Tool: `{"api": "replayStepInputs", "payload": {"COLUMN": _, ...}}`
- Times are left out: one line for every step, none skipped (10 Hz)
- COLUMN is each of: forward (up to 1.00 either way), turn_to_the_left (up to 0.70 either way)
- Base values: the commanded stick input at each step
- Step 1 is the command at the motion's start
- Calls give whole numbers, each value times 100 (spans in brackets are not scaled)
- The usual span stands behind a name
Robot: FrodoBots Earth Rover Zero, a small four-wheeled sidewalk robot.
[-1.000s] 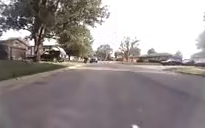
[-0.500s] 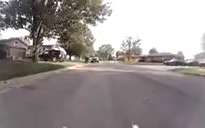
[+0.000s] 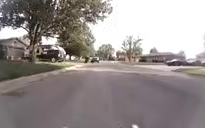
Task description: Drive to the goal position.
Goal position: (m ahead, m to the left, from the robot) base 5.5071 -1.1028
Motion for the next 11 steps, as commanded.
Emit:
{"api": "replayStepInputs", "payload": {"forward": 100, "turn_to_the_left": 0}}
{"api": "replayStepInputs", "payload": {"forward": 100, "turn_to_the_left": 0}}
{"api": "replayStepInputs", "payload": {"forward": 100, "turn_to_the_left": 0}}
{"api": "replayStepInputs", "payload": {"forward": 100, "turn_to_the_left": 0}}
{"api": "replayStepInputs", "payload": {"forward": 100, "turn_to_the_left": 0}}
{"api": "replayStepInputs", "payload": {"forward": 100, "turn_to_the_left": 0}}
{"api": "replayStepInputs", "payload": {"forward": 100, "turn_to_the_left": 0}}
{"api": "replayStepInputs", "payload": {"forward": 100, "turn_to_the_left": 0}}
{"api": "replayStepInputs", "payload": {"forward": 100, "turn_to_the_left": 0}}
{"api": "replayStepInputs", "payload": {"forward": 100, "turn_to_the_left": 0}}
{"api": "replayStepInputs", "payload": {"forward": 100, "turn_to_the_left": 0}}
